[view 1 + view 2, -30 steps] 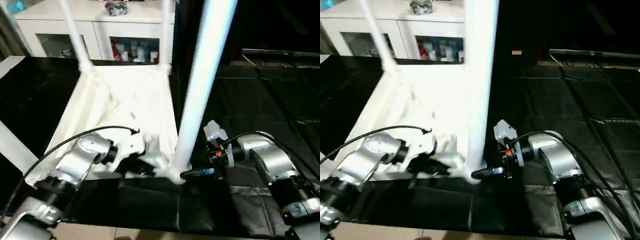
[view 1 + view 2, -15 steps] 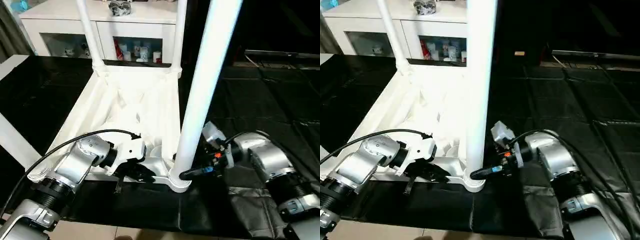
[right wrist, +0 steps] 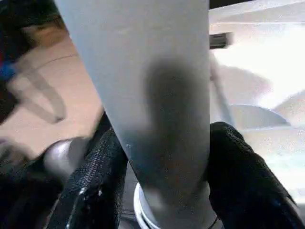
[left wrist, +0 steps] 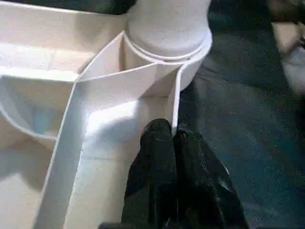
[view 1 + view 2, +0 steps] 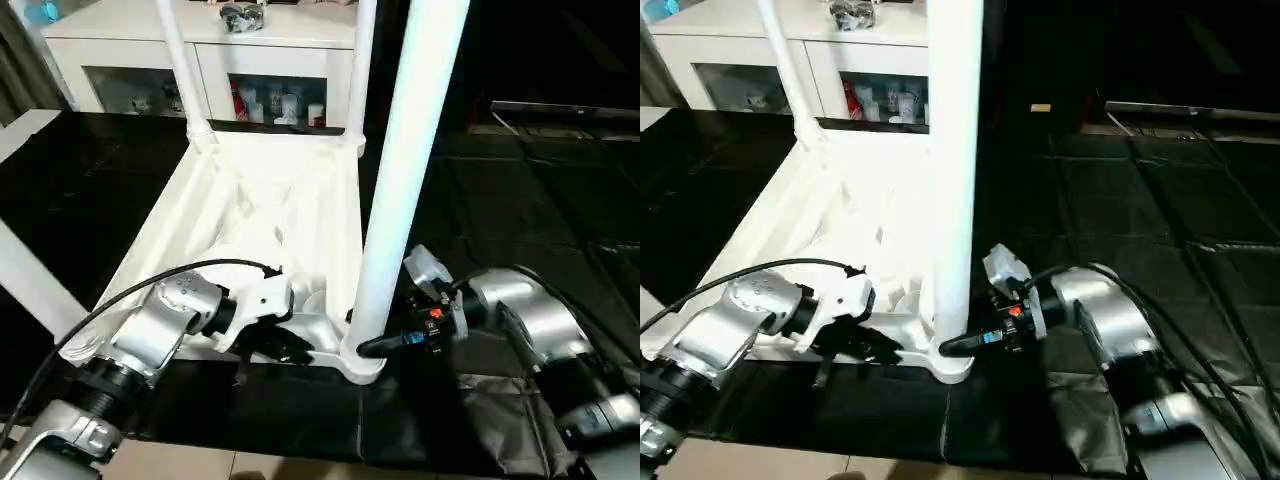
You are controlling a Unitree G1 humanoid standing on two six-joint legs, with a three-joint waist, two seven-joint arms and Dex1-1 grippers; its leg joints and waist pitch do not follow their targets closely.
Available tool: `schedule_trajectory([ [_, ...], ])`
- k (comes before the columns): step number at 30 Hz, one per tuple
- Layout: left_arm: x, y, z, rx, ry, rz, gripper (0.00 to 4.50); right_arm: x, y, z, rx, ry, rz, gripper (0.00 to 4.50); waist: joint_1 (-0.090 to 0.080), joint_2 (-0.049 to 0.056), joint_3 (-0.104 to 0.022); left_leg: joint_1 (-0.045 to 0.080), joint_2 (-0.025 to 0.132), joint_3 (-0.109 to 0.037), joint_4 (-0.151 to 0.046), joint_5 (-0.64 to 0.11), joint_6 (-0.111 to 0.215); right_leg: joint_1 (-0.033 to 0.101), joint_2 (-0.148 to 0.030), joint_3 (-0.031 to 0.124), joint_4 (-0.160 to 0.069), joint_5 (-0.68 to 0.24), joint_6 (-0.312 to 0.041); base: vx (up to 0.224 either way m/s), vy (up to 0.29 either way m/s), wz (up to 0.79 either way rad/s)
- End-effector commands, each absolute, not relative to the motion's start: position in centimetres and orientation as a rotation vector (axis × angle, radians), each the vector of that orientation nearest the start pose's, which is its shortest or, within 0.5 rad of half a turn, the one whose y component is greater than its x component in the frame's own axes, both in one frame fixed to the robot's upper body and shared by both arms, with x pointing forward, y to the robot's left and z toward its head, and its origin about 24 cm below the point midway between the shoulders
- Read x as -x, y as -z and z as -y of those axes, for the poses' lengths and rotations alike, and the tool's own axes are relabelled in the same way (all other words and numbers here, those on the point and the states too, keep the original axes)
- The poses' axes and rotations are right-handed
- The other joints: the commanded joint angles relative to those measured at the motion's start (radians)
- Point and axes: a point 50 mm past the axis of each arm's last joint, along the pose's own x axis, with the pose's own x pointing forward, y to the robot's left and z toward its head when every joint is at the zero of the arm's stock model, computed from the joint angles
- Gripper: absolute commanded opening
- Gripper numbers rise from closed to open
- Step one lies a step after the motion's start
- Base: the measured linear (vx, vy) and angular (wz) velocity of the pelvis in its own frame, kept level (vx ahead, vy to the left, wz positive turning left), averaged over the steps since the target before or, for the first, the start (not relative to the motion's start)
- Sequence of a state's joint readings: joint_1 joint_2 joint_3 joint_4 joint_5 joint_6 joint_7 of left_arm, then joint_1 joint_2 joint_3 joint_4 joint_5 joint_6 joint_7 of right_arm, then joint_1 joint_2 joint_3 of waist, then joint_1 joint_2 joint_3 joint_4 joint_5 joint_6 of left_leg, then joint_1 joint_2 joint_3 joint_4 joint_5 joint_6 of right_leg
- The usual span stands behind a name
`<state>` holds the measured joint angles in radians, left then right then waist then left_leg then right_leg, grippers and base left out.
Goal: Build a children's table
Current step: Rotate leg to tighten
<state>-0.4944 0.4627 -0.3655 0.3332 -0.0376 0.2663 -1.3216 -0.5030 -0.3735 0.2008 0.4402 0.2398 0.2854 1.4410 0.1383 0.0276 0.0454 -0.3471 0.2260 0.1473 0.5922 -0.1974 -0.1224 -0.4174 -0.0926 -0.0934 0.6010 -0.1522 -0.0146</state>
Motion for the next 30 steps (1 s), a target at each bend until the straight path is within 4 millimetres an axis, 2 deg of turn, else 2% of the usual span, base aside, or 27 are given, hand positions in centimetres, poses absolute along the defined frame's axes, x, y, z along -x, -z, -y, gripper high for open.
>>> schedule_trajectory([
  [1, -30.4, -6.5, -11.9, -0.357, 1.373, -0.482, 0.0, -29.6, -4.9, 11.2, -0.039, -1.413, -0.424, 2.08, -0.012, -0.003, -0.061, -0.007, -0.011, 0.023, -0.074, -0.216, 0.022, 0.062, -0.035, 0.036, -0.079, -0.4, -0.151, 0.0, 0.0, 0.0],
  [2, -30.5, -6.5, -11.9, -0.357, 1.371, -0.482, 0.0, -29.7, -4.9, 11.2, -0.039, -1.41, -0.424, 2.08, -0.02, -0.005, -0.059, -0.006, -0.015, 0.02, -0.075, -0.232, 0.013, 0.064, -0.037, 0.032, -0.086, -0.453, -0.127, 0.0, 0.0, 0.0],
  [4, -31.5, -6.1, -11.0, -0.33, 1.262, -0.498, 0.0, -30.5, -4.0, 9.9, -0.035, -1.24, -0.423, 2.05, -0.036, -0.008, -0.055, -0.008, -0.02, 0.018, -0.075, -0.246, 0.008, 0.064, -0.037, 0.026, -0.095, -0.524, -0.09, 0.0, 0.0, 0.0],
  [5, -31.8, -6.0, -10.6, -0.313, 1.224, -0.496, 0.0, -30.7, -3.8, 9.4, -0.042, -1.183, -0.43, 2.04, -0.046, -0.006, -0.051, -0.001, -0.025, 0.018, -0.072, -0.269, 0.003, 0.056, -0.036, 0.02, -0.107, -0.587, -0.066, 0.0, 0.0, 0.0],
  [6, -32.2, -6.0, -10.0, -0.294, 1.182, -0.496, 0.0, -31.1, -3.5, 8.8, -0.049, -1.116, -0.438, 2.03, -0.053, -0.009, -0.049, 0.0, -0.029, 0.017, -0.07, -0.282, 0.002, 0.056, -0.035, 0.015, -0.114, -0.621, -0.051, 0.0, 0.0, 0.0],
  [7, -32.4, -5.9, -9.7, -0.283, 1.159, -0.496, 0.0, -31.3, -3.4, 8.4, -0.053, -1.077, -0.443, 2.0, -0.063, -0.007, -0.046, -0.003, -0.034, 0.016, -0.067, -0.297, 0.001, 0.057, -0.034, 0.005, -0.123, -0.672, -0.022, 0.0, 0.0, 0.0],
  [8, -32.9, -5.9, -9.1, -0.265, 1.115, -0.49, 0.0, -31.7, -3.2, 7.6, -0.066, -1.011, -0.45, 1.99, -0.072, -0.004, -0.049, -0.001, -0.035, 0.011, -0.066, -0.314, 0.003, 0.059, -0.037, -0.007, -0.132, -0.698, 0.0, 0.0, 0.0, 0.0],
  [9, -33.0, -5.9, -8.8, -0.261, 1.1, -0.488, 0.0, -31.8, -3.2, 7.3, -0.068, -0.991, -0.45, 1.99, -0.079, -0.002, -0.05, 0.001, -0.035, 0.009, -0.066, -0.323, 0.006, 0.058, -0.036, -0.012, -0.137, -0.696, 0.004, 0.0, 0.0, 0.0],
  [10, -33.4, -6.0, -8.2, -0.256, 1.061, -0.483, 0.0, -32.1, -3.3, 6.2, -0.072, -0.942, -0.441, 1.98, -0.09, 0.005, -0.049, 0.004, -0.033, 0.006, -0.068, -0.349, 0.014, 0.058, -0.034, -0.023, -0.145, -0.681, 0.004, 0.0, 0.0, 0.0],
  [11, -33.7, -6.1, -8.0, -0.255, 1.038, -0.477, 0.0, -32.2, -3.4, 5.6, -0.079, -0.923, -0.438, 1.97, -0.101, 0.01, -0.05, 0.006, -0.028, -0.002, -0.073, -0.384, 0.021, 0.065, -0.035, -0.036, -0.15, -0.649, -0.003, 0.0, 0.0, 0.0],
  [13, -34.0, -6.3, -7.7, -0.253, 1.017, -0.467, 0.0, -32.4, -3.6, 4.9, -0.077, -0.903, -0.433, 1.96, -0.111, 0.02, -0.049, 0.008, -0.023, -0.008, -0.079, -0.421, 0.026, 0.071, -0.036, -0.042, -0.152, -0.616, -0.01, 0.0, 0.0, 0.0],
  [14, -34.4, -6.6, -7.5, -0.24, 0.996, -0.445, 0.0, -32.6, -3.8, 4.4, -0.081, -0.879, -0.423, 1.96, -0.12, 0.028, -0.047, 0.018, -0.019, -0.012, -0.083, -0.469, 0.037, 0.072, -0.037, -0.048, -0.157, -0.584, -0.023, 0.0, 0.0, 0.0],
  [15, -34.4, -6.7, -7.4, -0.237, 0.992, -0.442, 0.0, -32.6, -3.9, 4.3, -0.082, -0.875, -0.417, 1.96, -0.122, 0.028, -0.046, 0.022, -0.017, -0.012, -0.084, -0.481, 0.041, 0.071, -0.038, -0.049, -0.16, -0.572, -0.031, 0.0, 0.0, 0.0],
  [16, -34.6, -6.8, -7.3, -0.234, 0.983, -0.434, 0.0, -32.8, -4.2, 4.0, -0.096, -0.864, -0.385, 1.96, -0.125, 0.027, -0.048, 0.022, -0.017, -0.014, -0.085, -0.489, 0.046, 0.075, -0.041, -0.052, -0.158, -0.547, -0.043, 0.0, 0.0, 0.0],
  [17, -34.6, -6.8, -7.3, -0.235, 0.983, -0.434, 0.0, -32.8, -4.3, 4.0, -0.1, -0.863, -0.379, 2.49, -0.126, 0.026, -0.049, 0.019, -0.016, -0.015, -0.086, -0.487, 0.046, 0.079, -0.043, -0.053, -0.156, -0.537, -0.047, 0.0, 0.0, 0.0],
  [18, -34.6, -6.9, -7.4, -0.24, 0.984, -0.432, 0.0, -32.9, -4.5, 4.0, -0.104, -0.86, -0.357, 2.63, -0.127, 0.026, -0.051, 0.016, -0.015, -0.016, -0.089, -0.477, 0.049, 0.082, -0.047, -0.049, -0.151, -0.518, -0.056, 0.0, 0.0, 0.0],
  [19, -34.7, -6.9, -7.5, -0.242, 0.986, -0.431, 0.0, -32.9, -4.5, 4.1, -0.103, -0.863, -0.349, 2.63, -0.127, 0.024, -0.049, 0.017, -0.017, -0.013, -0.089, -0.468, 0.053, 0.077, -0.048, -0.044, -0.149, -0.51, -0.07, 0.0, 0.0, 0.0],
  [20, -34.6, -6.9, -7.6, -0.245, 0.99, -0.428, 0.0, -32.8, -4.5, 4.3, -0.105, -0.869, -0.345, 2.69, -0.128, 0.024, -0.05, 0.014, -0.018, -0.012, -0.089, -0.447, 0.054, 0.078, -0.05, -0.04, -0.144, -0.495, -0.086, 0.0, 0.0, 0.0],
  [24, -34.2, -6.8, -8.3, -0.259, 1.041, -0.42, 0.0, -32.5, -4.4, 5.3, -0.117, -0.905, -0.337, 2.97, -0.124, 0.022, -0.051, 0.006, -0.019, -0.009, -0.092, -0.402, 0.06, 0.079, -0.053, -0.026, -0.134, -0.463, -0.114, 0.0, 0.0, 0.0],
  [25, -34.0, -6.7, -8.5, -0.266, 1.06, -0.419, 0.0, -32.4, -4.4, 5.7, -0.118, -0.917, -0.332, 3.08, -0.121, 0.023, -0.053, 0.006, -0.017, -0.008, -0.091, -0.388, 0.063, 0.078, -0.054, -0.02, -0.128, -0.442, -0.127, 0.0, 0.0, 0.0],
  [26, -33.8, -6.6, -9.0, -0.281, 1.087, -0.424, 0.0, -32.2, -4.5, 6.7, -0.108, -0.947, -0.323, 3.18, -0.117, 0.025, -0.057, 0.001, -0.015, -0.007, -0.091, -0.356, 0.066, 0.084, -0.055, -0.014, -0.119, -0.398, -0.145, 0.0, 0.0, 0.0],
  [28, -33.5, -6.4, -9.6, -0.296, 1.118, -0.429, 0.0, -31.9, -4.6, 8.0, -0.091, -0.979, -0.314, 3.44, -0.106, 0.022, -0.062, 0.0, -0.01, -0.003, -0.089, -0.299, 0.08, 0.086, -0.055, -0.008, -0.108, -0.325, -0.173, 0.056, -0.031, 0.06],
  [30, -33.1, -6.4, -10.0, -0.317, 1.163, -0.417, 0.0, -31.7, -4.7, 9.4, -0.078, -1.013, -0.305, 3.55, -0.096, 0.016, -0.067, -0.002, -0.014, 0.004, -0.083, -0.237, 0.093, 0.085, -0.053, -0.003, -0.1, -0.271, -0.197, 0.061, -0.041, 0.08],
])
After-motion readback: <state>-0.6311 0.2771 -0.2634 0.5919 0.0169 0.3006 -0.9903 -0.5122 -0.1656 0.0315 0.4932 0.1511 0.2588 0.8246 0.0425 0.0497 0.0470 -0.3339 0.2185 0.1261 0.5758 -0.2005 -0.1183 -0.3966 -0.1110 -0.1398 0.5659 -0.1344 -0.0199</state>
